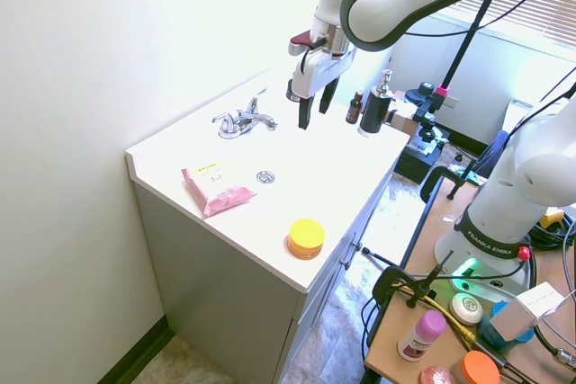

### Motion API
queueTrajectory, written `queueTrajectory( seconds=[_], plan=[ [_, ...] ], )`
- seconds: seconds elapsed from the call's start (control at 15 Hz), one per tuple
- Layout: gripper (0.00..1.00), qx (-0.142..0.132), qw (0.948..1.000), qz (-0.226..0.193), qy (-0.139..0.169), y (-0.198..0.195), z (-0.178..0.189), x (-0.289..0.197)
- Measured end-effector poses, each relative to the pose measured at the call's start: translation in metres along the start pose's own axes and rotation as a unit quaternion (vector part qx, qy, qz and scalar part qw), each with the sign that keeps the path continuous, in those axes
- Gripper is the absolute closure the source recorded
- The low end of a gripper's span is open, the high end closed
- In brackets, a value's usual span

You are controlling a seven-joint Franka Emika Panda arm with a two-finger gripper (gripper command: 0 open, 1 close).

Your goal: Turn on the hot water

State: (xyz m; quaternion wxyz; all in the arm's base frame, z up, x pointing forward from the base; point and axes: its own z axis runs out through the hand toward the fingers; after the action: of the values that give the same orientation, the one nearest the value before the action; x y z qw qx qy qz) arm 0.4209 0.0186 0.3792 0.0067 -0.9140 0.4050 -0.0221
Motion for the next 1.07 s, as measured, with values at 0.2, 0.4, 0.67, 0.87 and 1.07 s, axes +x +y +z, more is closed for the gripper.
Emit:
queueTrajectory(
  seconds=[0.2,0.4,0.67,0.87,1.07],
  plan=[
    [0.0,0.001,0.9999,-0.004,0.01,-0.004,0.002,0.004],
    [0.0,0.015,0.9989,0.006,0.045,-0.044,0.0,0.014],
    [0.0,0.041,0.9926,0.026,0.111,-0.098,0.009,0.037],
    [0.0,0.056,0.984,0.029,0.167,-0.12,0.026,0.051],
    [0.0,0.064,0.9763,0.031,0.204,-0.141,0.037,0.058]
  ],
)
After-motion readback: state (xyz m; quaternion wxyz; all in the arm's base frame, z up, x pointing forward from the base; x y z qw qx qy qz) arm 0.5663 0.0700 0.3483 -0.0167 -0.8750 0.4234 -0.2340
